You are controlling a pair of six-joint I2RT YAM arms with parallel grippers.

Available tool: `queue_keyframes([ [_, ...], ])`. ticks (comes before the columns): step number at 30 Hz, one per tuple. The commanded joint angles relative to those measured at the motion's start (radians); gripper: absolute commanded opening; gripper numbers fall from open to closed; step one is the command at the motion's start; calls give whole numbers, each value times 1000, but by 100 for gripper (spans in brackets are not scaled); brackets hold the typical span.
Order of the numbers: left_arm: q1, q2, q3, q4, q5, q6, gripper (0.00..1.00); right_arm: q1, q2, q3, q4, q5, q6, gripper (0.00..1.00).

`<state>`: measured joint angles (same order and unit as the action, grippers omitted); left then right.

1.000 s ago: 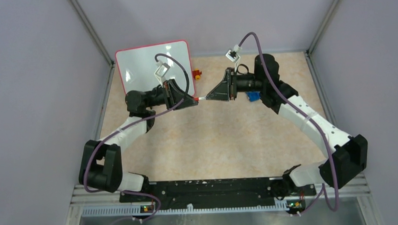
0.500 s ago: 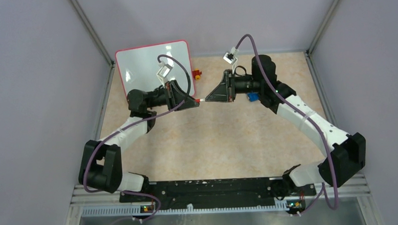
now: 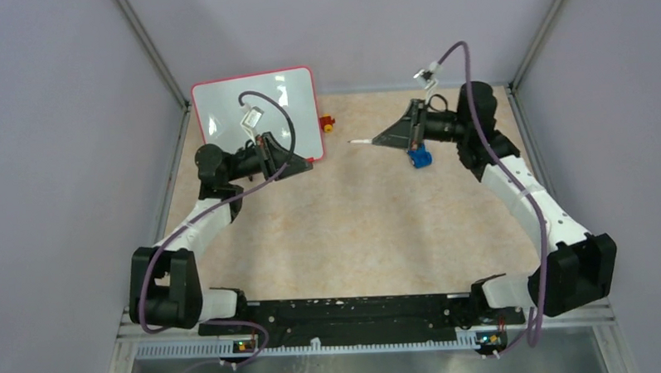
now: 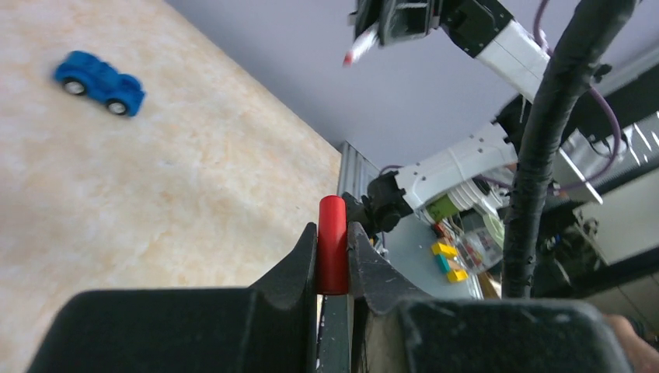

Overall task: Write a sentence on the whiteboard
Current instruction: Open the pen cap from the whiteboard marker, then place the pen cap at the center of the board.

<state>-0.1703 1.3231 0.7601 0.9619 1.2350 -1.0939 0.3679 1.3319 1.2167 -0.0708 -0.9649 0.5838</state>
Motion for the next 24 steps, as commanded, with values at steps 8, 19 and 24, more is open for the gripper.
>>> queue_keyframes([
  [8, 99, -64, 193, -951, -93, 788, 0, -360, -106, -78, -44, -48, -94, 0],
  [19, 0, 3, 455, -1686, -659, 1481, 0, -491, -94, -156, -235, 117, -316, 0],
  [24, -26, 67, 457, -1832, -883, 1582, 0, -492, -124, -193, -246, 181, -383, 0],
])
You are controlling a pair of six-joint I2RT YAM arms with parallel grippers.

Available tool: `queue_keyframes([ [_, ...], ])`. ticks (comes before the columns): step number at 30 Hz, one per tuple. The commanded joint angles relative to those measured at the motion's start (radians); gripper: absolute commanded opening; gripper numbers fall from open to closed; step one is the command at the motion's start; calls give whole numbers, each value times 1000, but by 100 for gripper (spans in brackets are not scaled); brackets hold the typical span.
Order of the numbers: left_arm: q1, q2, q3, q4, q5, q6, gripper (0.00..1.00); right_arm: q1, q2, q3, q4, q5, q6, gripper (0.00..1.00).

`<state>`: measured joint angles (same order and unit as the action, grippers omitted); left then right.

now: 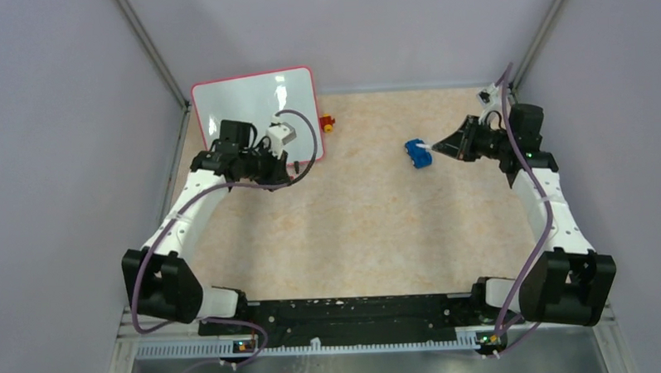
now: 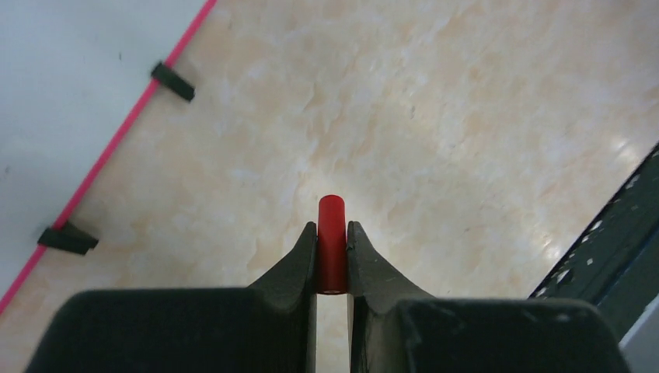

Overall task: Write a sentence on the whiteboard
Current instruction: Place the pen cap at the center of the board.

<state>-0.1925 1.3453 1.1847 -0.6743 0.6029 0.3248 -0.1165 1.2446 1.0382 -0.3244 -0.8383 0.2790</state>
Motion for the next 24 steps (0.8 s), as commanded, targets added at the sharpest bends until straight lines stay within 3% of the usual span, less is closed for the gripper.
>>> queue_keyframes([
  [1, -2, 60, 28, -242, -292, 176, 0, -8, -39, -21, 0, 44, -115, 0],
  [8, 41, -8, -190, -215, -465, 252, 0, -15, -56, -65, 25, -55, -204, 0],
  [12, 56, -26, -300, -163, -470, 268, 2, -15, -60, -77, 37, -63, -216, 0],
  [20, 59, 25, -397, -48, -535, 262, 5, -15, -68, -92, 29, -68, -240, 0],
  [24, 59, 31, -412, -30, -544, 258, 12, -15, -65, -96, 30, -71, -245, 0],
])
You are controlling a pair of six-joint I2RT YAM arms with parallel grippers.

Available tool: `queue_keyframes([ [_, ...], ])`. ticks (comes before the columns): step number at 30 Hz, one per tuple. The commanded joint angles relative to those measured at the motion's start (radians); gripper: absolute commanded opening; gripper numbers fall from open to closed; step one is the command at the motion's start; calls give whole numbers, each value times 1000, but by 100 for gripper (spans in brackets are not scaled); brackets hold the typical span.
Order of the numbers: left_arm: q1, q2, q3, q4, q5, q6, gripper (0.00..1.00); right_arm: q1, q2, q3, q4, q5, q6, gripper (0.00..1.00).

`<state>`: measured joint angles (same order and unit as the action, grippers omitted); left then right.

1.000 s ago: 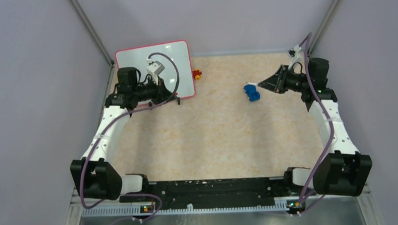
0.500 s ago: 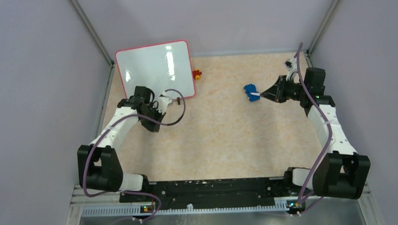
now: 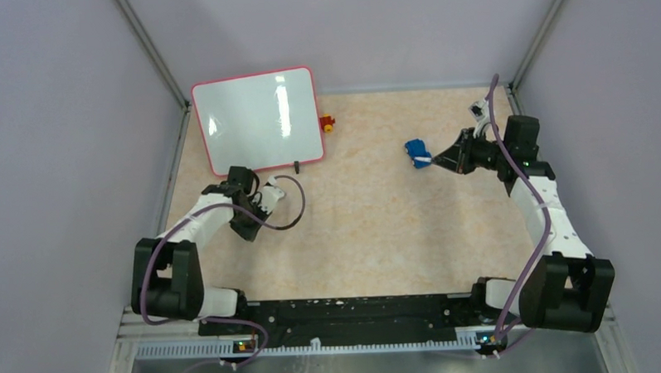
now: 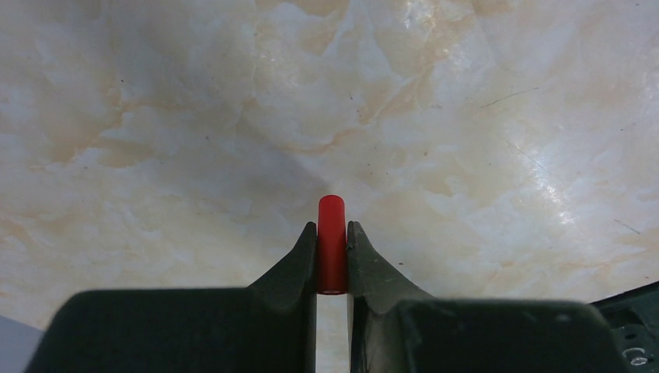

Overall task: Write a sentence on the whiteboard
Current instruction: Place the pen cap at the center of the board.

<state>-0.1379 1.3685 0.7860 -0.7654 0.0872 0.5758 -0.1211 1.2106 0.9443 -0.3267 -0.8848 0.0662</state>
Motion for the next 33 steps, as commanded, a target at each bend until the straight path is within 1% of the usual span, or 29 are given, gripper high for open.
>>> queue_keyframes([
  [1, 4, 10, -14, 63, -31, 5, 13, -11, -29, -2, 34, -26, -33, 0],
  [5, 3, 19, -19, 66, -34, 2, 22, -11, -26, -2, 31, -31, -36, 0],
  [9, 3, 33, -20, 65, -32, 5, 28, -11, -28, -2, 29, -34, -38, 0],
  [11, 3, 36, -16, 62, -29, 5, 35, -11, -28, -1, 28, -35, -39, 0],
  [13, 3, 37, -13, 56, -22, 3, 39, -11, -28, -1, 29, -36, -40, 0],
  [17, 3, 34, -8, 47, -12, 1, 43, -11, -28, -3, 28, -40, -41, 0],
  [19, 3, 25, 2, 34, -5, 0, 50, -11, -26, -3, 28, -44, -42, 0],
  [22, 3, 19, 18, 14, 13, 0, 55, -11, -26, -2, 26, -46, -41, 0],
  [24, 2, 7, 40, 0, 35, 2, 59, -11, -27, -1, 29, -47, -42, 0],
  [26, 2, -3, 75, -13, 67, 18, 66, -11, -26, -1, 30, -50, -40, 0],
  [28, 1, 5, 125, -26, 83, 26, 71, -11, -26, -2, 31, -54, -39, 0],
  [31, -3, 27, 217, -29, 123, 5, 72, -11, -28, -3, 34, -54, -35, 0],
  [33, -9, 35, 257, 0, 158, -28, 72, -11, -29, -3, 32, -53, -37, 0],
])
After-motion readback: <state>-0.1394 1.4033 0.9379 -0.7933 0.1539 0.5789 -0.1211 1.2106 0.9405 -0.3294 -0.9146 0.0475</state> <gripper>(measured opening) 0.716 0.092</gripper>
